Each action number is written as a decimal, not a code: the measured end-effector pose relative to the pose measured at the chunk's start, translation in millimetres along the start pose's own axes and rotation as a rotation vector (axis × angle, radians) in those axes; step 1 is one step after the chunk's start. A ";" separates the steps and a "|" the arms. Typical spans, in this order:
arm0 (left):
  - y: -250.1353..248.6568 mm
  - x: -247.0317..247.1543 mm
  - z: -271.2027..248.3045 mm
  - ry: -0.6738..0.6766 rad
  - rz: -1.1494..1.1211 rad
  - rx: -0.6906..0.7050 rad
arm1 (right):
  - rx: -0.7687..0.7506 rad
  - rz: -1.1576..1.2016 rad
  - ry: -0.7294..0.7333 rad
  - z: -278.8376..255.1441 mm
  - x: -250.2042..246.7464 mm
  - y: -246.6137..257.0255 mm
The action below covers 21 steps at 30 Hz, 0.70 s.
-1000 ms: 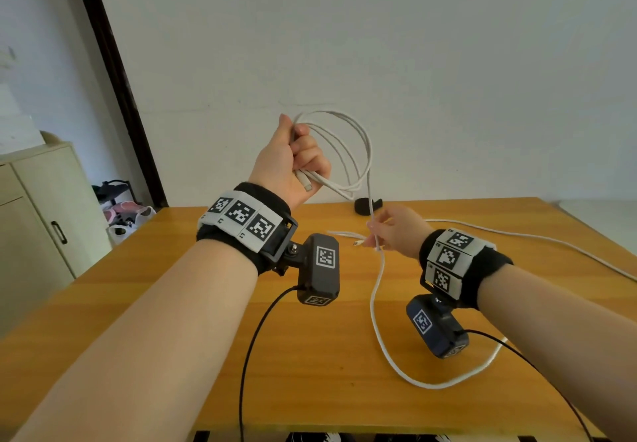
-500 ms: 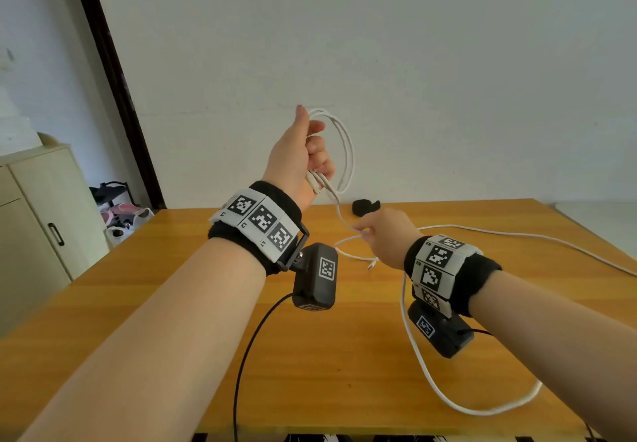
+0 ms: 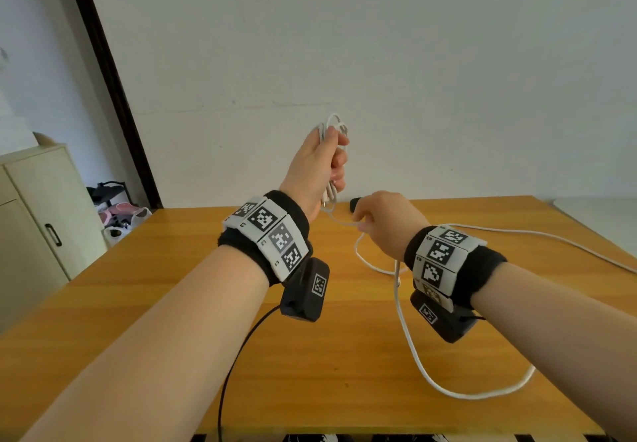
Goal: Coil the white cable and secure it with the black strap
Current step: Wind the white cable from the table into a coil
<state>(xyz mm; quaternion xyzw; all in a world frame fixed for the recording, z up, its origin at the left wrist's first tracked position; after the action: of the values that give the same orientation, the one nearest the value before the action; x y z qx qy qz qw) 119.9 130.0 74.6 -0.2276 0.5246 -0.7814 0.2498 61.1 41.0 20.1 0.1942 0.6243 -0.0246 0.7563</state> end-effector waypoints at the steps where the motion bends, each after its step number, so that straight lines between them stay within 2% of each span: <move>1: 1.6 0.2 -0.2 0.009 -0.038 -0.026 | 0.005 0.041 -0.038 -1.7 -3.9 -1.6; 4: 4.7 -0.9 0.4 0.023 -0.161 -0.081 | 0.075 0.109 -0.004 -0.2 -4.6 -9.4; 7: 4.6 -4.4 1.3 0.011 -0.171 -0.086 | 0.127 0.254 0.002 3.7 -9.4 -16.5; 10: 1.6 -5.3 0.4 0.026 -0.121 -0.082 | 0.129 0.593 -0.150 4.2 -27.1 -24.0; 13: 0.2 -3.8 -0.1 0.044 -0.040 -0.087 | 0.033 0.934 -0.258 3.0 -42.3 -21.7; 15: 2.1 -1.1 -0.3 0.049 -0.002 -0.098 | -0.023 0.940 -0.292 3.7 -49.6 -15.8; 17: 5.0 0.8 -1.4 0.056 -0.012 -0.123 | -0.055 0.845 -0.343 4.9 -56.2 -10.9; 19: 7.3 1.0 -2.7 0.068 -0.074 -0.149 | -0.065 0.840 -0.374 6.6 -58.6 -11.6; 21: 7.9 0.4 -4.7 0.084 -0.191 -0.178 | -0.037 0.857 -0.332 10.3 -53.5 -15.9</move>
<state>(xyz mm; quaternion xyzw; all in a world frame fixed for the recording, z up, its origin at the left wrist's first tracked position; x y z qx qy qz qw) 117.9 130.5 65.6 -0.2647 0.5777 -0.7610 0.1309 54.6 12.0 68.4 0.4148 0.3582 0.2705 0.7914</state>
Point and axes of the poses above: each hand's wrist, its own z-axis towards the middle knuckle, its own x-axis out of the palm, y = z × x, the point moved 7 cm from there along z, towards the middle knuckle, and after that the axes turned 8 degrees about y, right-handed, at the moved point
